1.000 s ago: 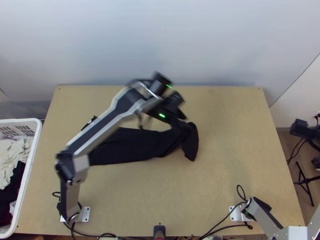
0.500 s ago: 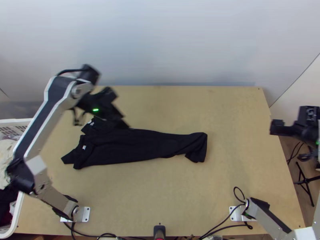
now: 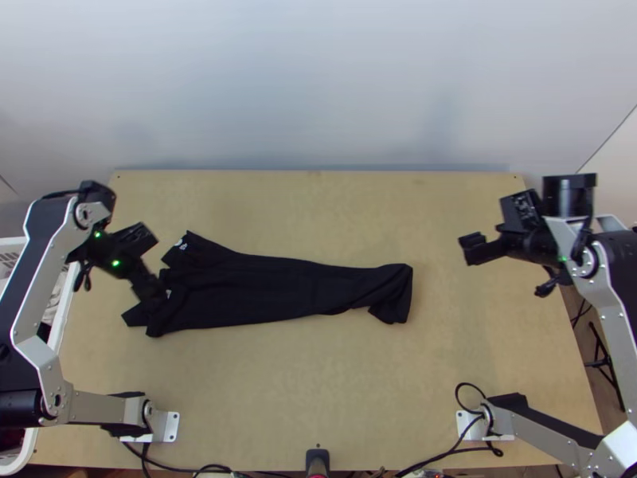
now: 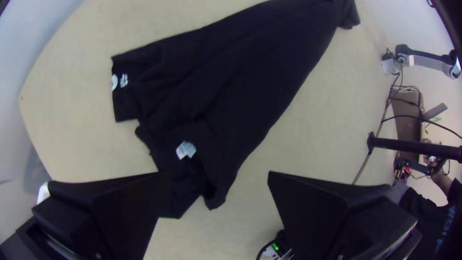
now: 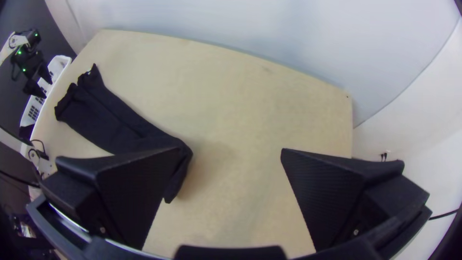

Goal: Fold the t-shirt

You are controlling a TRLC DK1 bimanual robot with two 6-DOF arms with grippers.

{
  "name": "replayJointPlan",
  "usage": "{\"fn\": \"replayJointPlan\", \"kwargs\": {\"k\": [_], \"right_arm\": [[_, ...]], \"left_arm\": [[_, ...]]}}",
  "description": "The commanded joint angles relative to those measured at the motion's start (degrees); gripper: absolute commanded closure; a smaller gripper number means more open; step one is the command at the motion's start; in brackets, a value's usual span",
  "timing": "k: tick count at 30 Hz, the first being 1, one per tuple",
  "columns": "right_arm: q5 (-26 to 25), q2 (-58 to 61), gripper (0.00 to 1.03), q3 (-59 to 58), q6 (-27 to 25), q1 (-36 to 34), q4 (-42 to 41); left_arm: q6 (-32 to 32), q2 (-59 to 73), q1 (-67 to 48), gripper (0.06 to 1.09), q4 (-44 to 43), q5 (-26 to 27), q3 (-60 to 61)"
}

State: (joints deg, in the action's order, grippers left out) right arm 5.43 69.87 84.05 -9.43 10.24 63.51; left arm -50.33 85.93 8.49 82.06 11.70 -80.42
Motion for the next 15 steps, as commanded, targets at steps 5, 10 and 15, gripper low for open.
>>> {"fn": "replayJointPlan", "kwargs": {"k": [5, 10, 15], "right_arm": [[-0.25, 1.77, 0.05, 0.76, 0.47, 4.88, -1.45], [-0.25, 1.68, 0.05, 1.55, 0.03, 4.09, -1.54], [-0.25, 1.24, 0.05, 1.55, -0.06, 3.65, -1.54]], "left_arm": [[-2.23, -4.72, 7.68, 0.20, 0.03, -7.49, 11.69], [-1.88, -8.67, 6.98, 0.20, -5.60, -7.93, 19.34], [-1.18, -11.22, 6.98, 0.20, -9.90, -7.66, 24.88]]}}
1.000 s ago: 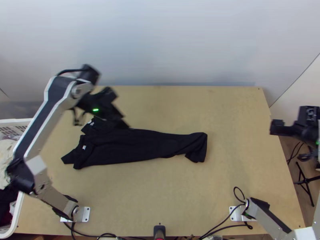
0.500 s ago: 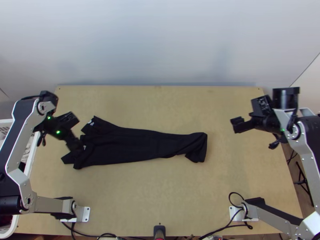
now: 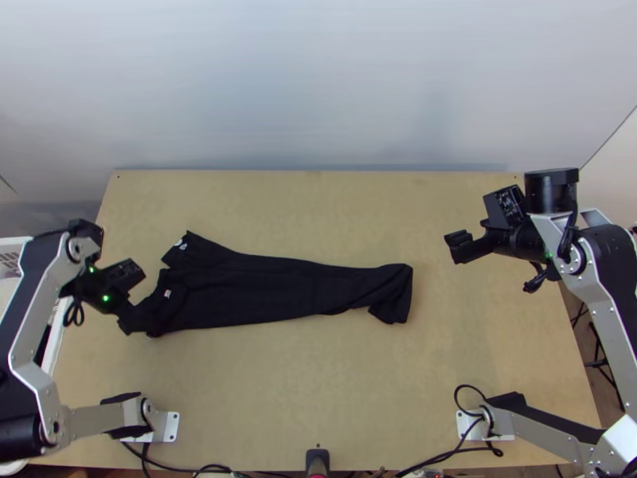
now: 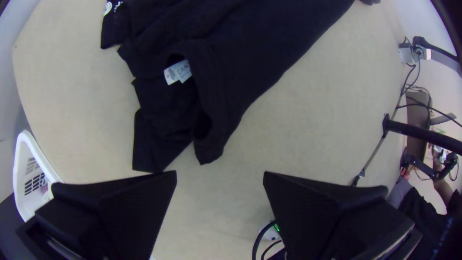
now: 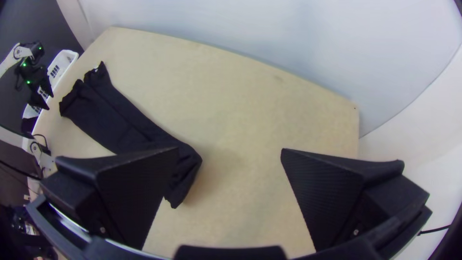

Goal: Fold the t-shirt

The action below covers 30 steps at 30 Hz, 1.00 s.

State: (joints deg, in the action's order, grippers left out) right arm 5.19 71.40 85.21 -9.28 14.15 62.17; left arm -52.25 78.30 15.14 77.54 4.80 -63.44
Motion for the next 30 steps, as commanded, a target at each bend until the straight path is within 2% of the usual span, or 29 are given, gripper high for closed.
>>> {"fn": "replayJointPlan", "kwargs": {"k": [1, 6, 14, 17, 19, 21, 23, 25, 26, 30], "right_arm": [[-0.01, -0.38, 0.05, 0.48, -0.21, -0.53, -0.21], [-0.09, -1.08, 0.05, 1.01, -0.21, -1.58, -0.21], [-0.01, -2.84, 0.05, 0.75, -1.00, -3.34, -0.12], [-0.09, -3.72, 0.05, 0.04, -1.00, -3.34, -0.12], [-0.09, -4.34, 0.05, -0.31, -1.00, -3.34, -0.12], [-0.09, -4.77, 0.05, -0.48, -1.00, -3.34, -0.03], [-0.18, -5.04, 0.05, -0.48, -1.00, -3.61, 0.14], [-0.18, -5.48, 0.05, -0.66, -1.09, -4.31, 0.41], [-0.27, -5.65, 0.05, -0.83, -1.36, -4.57, 0.49], [-0.36, -6.27, 0.05, -1.45, -1.97, -5.71, 0.76]], "left_arm": [[1.71, -3.68, 0.33, 0.20, -6.70, -0.58, 8.51], [6.11, -2.36, 0.86, 0.20, -7.66, 4.61, 8.60], [9.71, -2.80, 0.51, 0.21, -15.75, 4.69, 13.61], [11.20, -2.28, 0.33, 0.36, -17.86, 5.84, 13.61], [12.35, -2.19, 0.42, 0.52, -19.97, 6.54, 13.61], [13.23, -2.19, 0.51, 0.54, -21.55, 7.33, 13.61], [13.40, -2.19, 0.24, 0.63, -22.34, 8.21, 13.87], [13.58, -2.54, -0.02, 0.66, -23.57, 8.83, 14.48], [13.84, -2.89, -0.11, 0.71, -24.54, 8.91, 14.84], [14.46, -2.98, -0.28, 0.77, -25.59, 9.53, 15.36]]}}
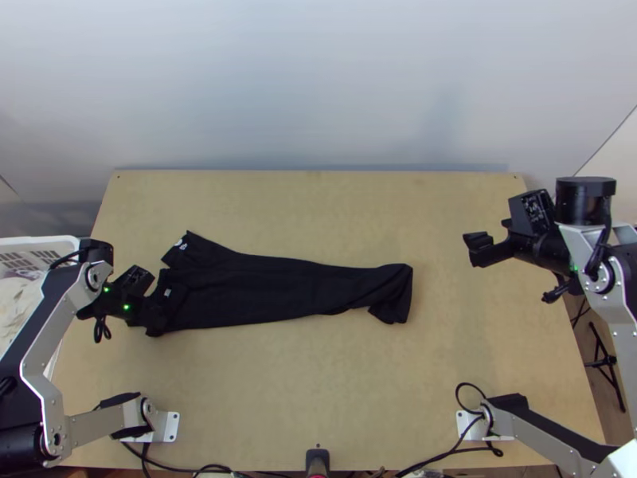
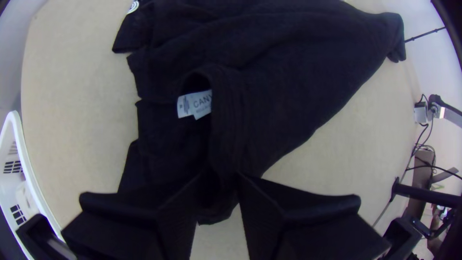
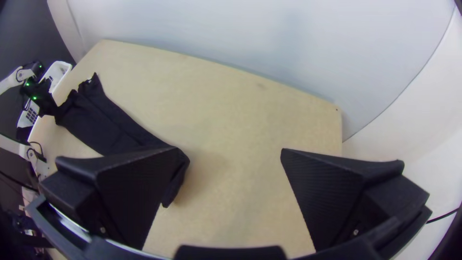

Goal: Fold the t-shirt

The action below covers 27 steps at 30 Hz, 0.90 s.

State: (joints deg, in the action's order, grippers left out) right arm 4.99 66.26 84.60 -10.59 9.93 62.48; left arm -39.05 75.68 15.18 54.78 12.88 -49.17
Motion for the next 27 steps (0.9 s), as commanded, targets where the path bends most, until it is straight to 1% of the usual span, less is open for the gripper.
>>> {"fn": "replayJointPlan", "kwargs": {"k": [1, 2, 4, 9, 11, 13, 18, 22, 24, 27], "right_arm": [[-0.16, -1.31, 0.05, -0.93, -0.75, -1.76, 0.45], [-0.16, -1.31, 0.05, -1.10, -0.75, -1.94, 0.45], [-0.16, -1.57, 0.05, -1.19, -0.75, -2.02, 0.45], [-0.16, -1.66, 0.05, -1.36, -0.75, -3.08, 0.45], [-0.16, -1.66, 0.05, -1.36, -0.57, -4.31, 0.45], [-0.16, -1.66, 0.05, -1.36, -0.31, -7.56, 0.36], [-0.07, -2.54, 0.05, -3.56, -0.31, -17.84, 0.28], [-0.07, -4.47, 0.05, -4.88, -0.84, -25.58, 0.28], [-0.07, -5.35, 0.05, -5.76, -1.54, -29.71, 0.28], [-0.16, -6.76, 0.05, -7.17, -2.07, -34.19, 0.45]], "left_arm": [[1.25, -0.36, -0.41, 0.82, -3.02, 2.32, 1.35], [1.34, -0.36, -0.41, 0.86, -3.37, 2.50, 1.62], [1.34, -0.53, -0.50, 1.05, -3.90, 2.58, 2.23], [2.31, -2.91, -2.70, 1.04, -1.61, 4.08, 0.92], [5.82, -3.96, -4.37, 1.04, -0.91, 5.40, -2.42], [9.16, -3.87, -6.48, 1.04, 2.61, 11.11, -9.37], [18.57, 0.96, -17.20, 1.04, 5.33, 16.65, -29.93], [26.48, 7.29, -29.86, 1.04, 5.33, 17.35, -43.21], [28.32, 11.51, -36.71, 1.04, 5.33, 17.96, -50.06], [28.94, 19.59, -46.56, 1.04, 6.12, 17.96, -61.84]]}}
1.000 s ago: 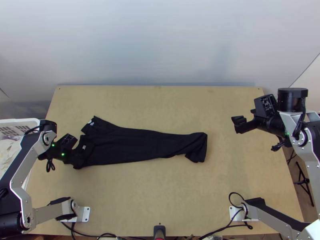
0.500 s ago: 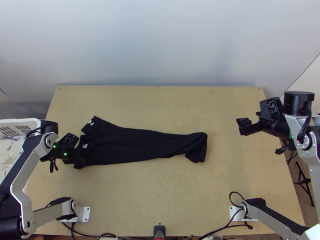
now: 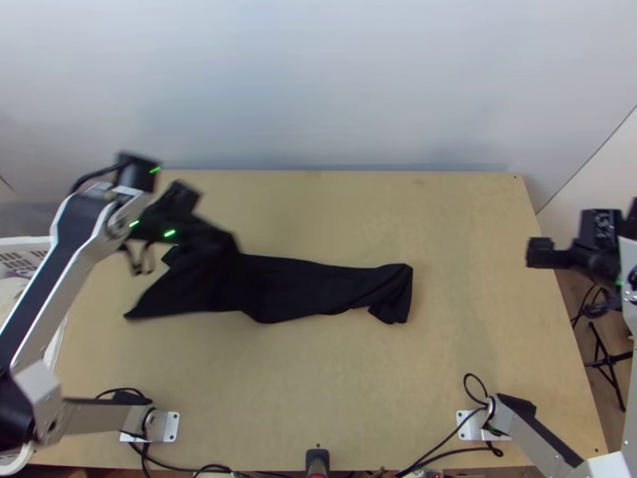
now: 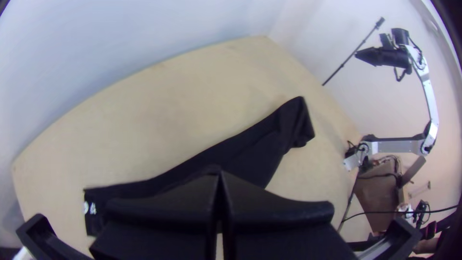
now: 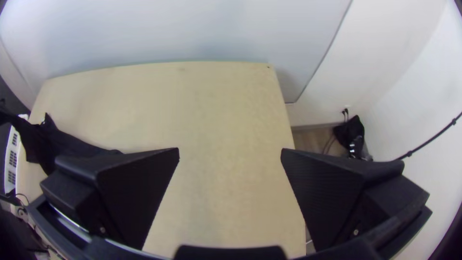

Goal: Fold the t-shirt

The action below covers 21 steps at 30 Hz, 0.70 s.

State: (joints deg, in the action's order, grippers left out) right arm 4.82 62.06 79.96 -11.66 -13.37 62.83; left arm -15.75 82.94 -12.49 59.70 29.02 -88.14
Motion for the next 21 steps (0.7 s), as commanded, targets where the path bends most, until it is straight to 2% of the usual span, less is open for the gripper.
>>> {"fn": "replayJointPlan", "kwargs": {"k": [1, 3, 5, 7, 9, 13, 15, 18, 19, 20, 21], "right_arm": [[0.01, -3.18, 0.05, -2.97, -1.08, -12.21, 0.19], [0.01, -4.67, 0.05, -4.20, -1.79, -15.29, 0.28], [0.01, -5.81, 0.05, -5.78, -2.49, -18.54, 0.28], [0.01, -6.43, 0.05, -6.93, -2.93, -22.41, 0.28], [0.10, -6.69, 0.05, -7.37, -3.63, -26.45, 0.28], [0.01, -7.66, 0.05, -7.81, -4.95, -29.61, 0.28], [0.01, -8.71, 0.05, -8.51, -5.65, -30.40, 0.28], [0.01, -10.47, 0.05, -10.53, -5.74, -30.49, 0.28], [0.10, -11.00, 0.05, -11.23, -5.74, -30.49, 0.28], [0.10, -11.61, 0.05, -11.85, -5.65, -30.40, 0.28], [0.19, -12.05, 0.05, -12.20, -5.57, -30.40, 0.28]], "left_arm": [[5.64, 15.50, -21.35, 1.04, 2.00, 1.83, -27.97], [6.43, 23.15, -25.65, 1.04, 3.84, 1.83, -41.15], [8.10, 28.51, -29.78, 1.04, 0.85, 1.83, -50.29], [8.10, 30.35, -34.00, 1.04, -3.89, 1.31, -50.20], [6.17, 32.46, -39.45, 1.04, -4.68, 1.13, -49.15], [3.27, 35.36, -47.89, 1.04, -6.70, 1.22, -45.54], [4.59, 37.30, -50.53, 1.01, -9.60, 1.13, -45.54], [10.65, 39.58, -52.99, 1.00, -16.20, 1.04, -45.54], [11.70, 40.37, -53.60, 0.95, -17.34, 1.04, -45.54], [12.23, 41.25, -54.22, 0.81, -17.69, 0.87, -45.54], [12.23, 41.96, -54.66, 0.61, -17.69, 0.08, -45.19]]}}
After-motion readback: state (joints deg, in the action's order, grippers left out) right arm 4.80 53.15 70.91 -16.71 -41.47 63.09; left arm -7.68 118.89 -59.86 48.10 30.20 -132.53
